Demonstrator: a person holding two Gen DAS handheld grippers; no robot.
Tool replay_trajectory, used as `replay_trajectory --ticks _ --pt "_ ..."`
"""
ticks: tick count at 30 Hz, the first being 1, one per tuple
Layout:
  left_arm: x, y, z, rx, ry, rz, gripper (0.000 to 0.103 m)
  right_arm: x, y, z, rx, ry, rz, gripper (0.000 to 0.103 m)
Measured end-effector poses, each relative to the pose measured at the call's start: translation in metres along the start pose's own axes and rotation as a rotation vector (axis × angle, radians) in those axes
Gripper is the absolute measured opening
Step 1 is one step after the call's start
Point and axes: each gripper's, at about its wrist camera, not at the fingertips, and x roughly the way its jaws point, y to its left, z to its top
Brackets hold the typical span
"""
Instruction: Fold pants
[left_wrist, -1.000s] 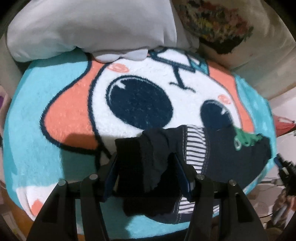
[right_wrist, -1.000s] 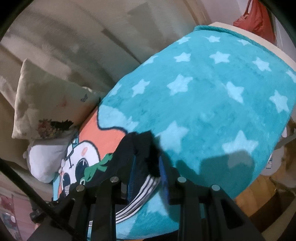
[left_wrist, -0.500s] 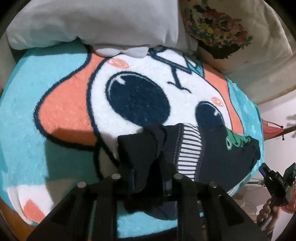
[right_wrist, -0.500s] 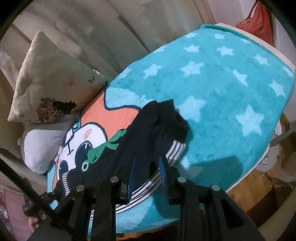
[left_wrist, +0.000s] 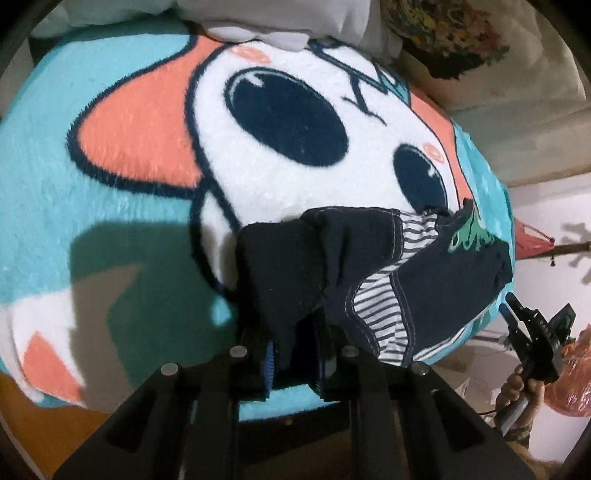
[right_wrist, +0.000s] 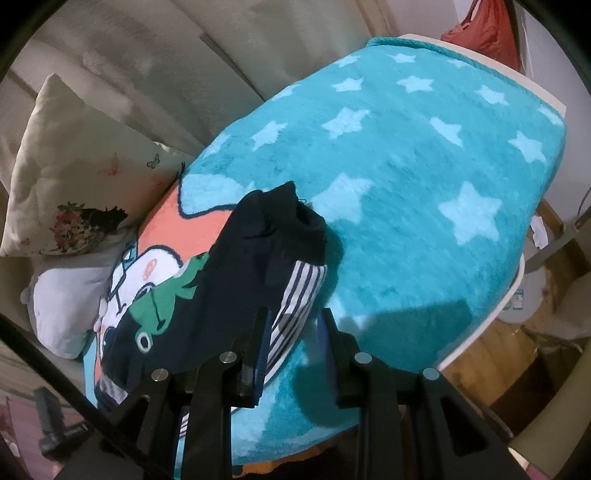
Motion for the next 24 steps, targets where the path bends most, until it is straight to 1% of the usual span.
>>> replay_trajectory --ticks 1,2,5,6,8,9,10,11,12,14,15,16,18,21,23,24 --pt "0.000 0.000 0.000 0.000 -0.003 0.001 0.016 0.001 0.000 0.003 0.005 -0.013 -0.007 0.056" --pt "-0.001 -0.001 0.001 0.001 -0.007 0.002 0.016 0.002 -0.001 0.005 0.009 -0.024 -0.010 0.058" --pt "-0.001 0.001 0.000 -0.007 -0.018 -0.010 0.016 0.008 -0.001 0.016 0.011 -0.044 -0.031 0.058" --pt "-0.002 0.004 0.001 -0.024 -0.020 -0.024 0.017 0.011 0.000 0.019 0.001 -0.049 -0.047 0.058" --pt "-0.004 0.014 0.002 -0.075 -0.021 -0.071 0.020 0.019 0.000 0.026 -0.021 -0.053 -0.086 0.051" --pt "-0.005 0.019 0.002 -0.093 -0.024 -0.097 0.021 0.025 -0.001 0.030 -0.026 -0.048 -0.094 0.051" --pt "-0.009 0.025 0.002 -0.114 -0.035 -0.129 0.024 0.031 -0.005 0.034 -0.020 -0.039 -0.099 0.051" --pt "-0.013 0.029 0.001 -0.124 -0.046 -0.146 0.030 0.035 -0.010 0.036 -0.005 -0.031 -0.096 0.051" --pt "-0.020 0.031 -0.001 -0.125 -0.062 -0.154 0.032 0.037 -0.016 0.038 0.023 -0.025 -0.073 0.051" --pt "-0.038 0.029 -0.003 -0.099 -0.111 -0.170 0.037 0.033 -0.023 0.039 0.068 -0.031 -0.014 0.051" --pt "-0.049 0.026 -0.004 -0.077 -0.132 -0.171 0.039 0.029 -0.025 0.038 0.078 -0.036 0.009 0.054" --pt "-0.059 0.020 -0.003 -0.049 -0.157 -0.160 0.042 0.024 -0.027 0.037 0.077 -0.041 0.022 0.057" --pt "-0.071 -0.001 0.002 0.021 -0.178 -0.126 0.044 0.020 -0.028 0.035 0.066 -0.041 0.034 0.058" --pt "-0.066 -0.040 0.018 0.115 -0.168 -0.132 0.046 0.021 -0.030 0.031 0.052 -0.025 0.056 0.058" --pt "-0.050 -0.076 0.033 0.183 -0.135 -0.159 0.047 0.025 -0.030 0.029 0.051 -0.010 0.082 0.058" --pt "-0.036 -0.103 0.042 0.227 -0.106 -0.172 0.047 0.029 -0.031 0.028 0.051 -0.003 0.091 0.058"
